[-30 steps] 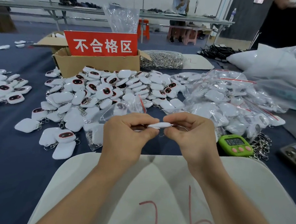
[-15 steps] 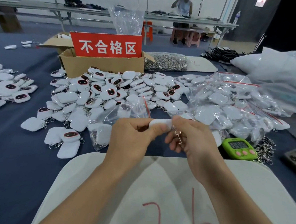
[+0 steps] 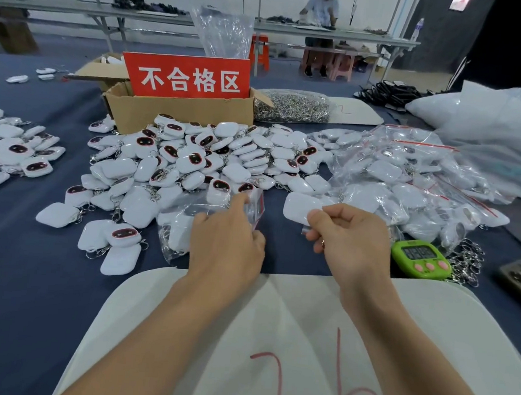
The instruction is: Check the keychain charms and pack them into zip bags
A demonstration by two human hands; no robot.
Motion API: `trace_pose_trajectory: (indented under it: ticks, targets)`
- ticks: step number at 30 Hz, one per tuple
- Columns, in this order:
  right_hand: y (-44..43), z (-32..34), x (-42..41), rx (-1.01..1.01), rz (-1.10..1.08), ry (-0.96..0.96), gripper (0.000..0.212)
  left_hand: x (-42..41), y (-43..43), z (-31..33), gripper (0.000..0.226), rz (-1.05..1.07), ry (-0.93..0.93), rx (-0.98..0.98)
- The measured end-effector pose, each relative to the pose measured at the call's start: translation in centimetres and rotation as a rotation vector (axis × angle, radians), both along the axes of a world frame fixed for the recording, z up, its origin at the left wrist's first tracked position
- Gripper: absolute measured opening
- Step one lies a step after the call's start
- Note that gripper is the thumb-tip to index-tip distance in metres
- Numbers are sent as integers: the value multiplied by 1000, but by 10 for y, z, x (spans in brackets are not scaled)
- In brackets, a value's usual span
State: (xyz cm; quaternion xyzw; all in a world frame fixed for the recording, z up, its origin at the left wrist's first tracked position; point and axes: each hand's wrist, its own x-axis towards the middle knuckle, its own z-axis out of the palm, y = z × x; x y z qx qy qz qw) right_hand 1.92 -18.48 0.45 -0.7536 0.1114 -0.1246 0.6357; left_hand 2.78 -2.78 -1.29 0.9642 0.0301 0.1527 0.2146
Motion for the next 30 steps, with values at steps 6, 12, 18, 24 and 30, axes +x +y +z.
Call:
trace_pose_trajectory:
  ticks: [6,12,18,24,30]
  targets:
    - [0,-1,2,5,27,51,12,-6,-3,-4,26,-162,0,-370]
    - [6,-4,-1,-220,133,38,17,-9,-4,-4,27,-224,-80,-445]
    - [11,-5,-3,-264,397,28,18,-17,-4,11,51,-330,-203,-445]
    - [9,-5,-5,-708,483,33,33,-28,-10,16,64,-544,-195,-461]
    - [10,0,-11,-684,461,-41,16,-24,-10,10,52,-442,-223,-504]
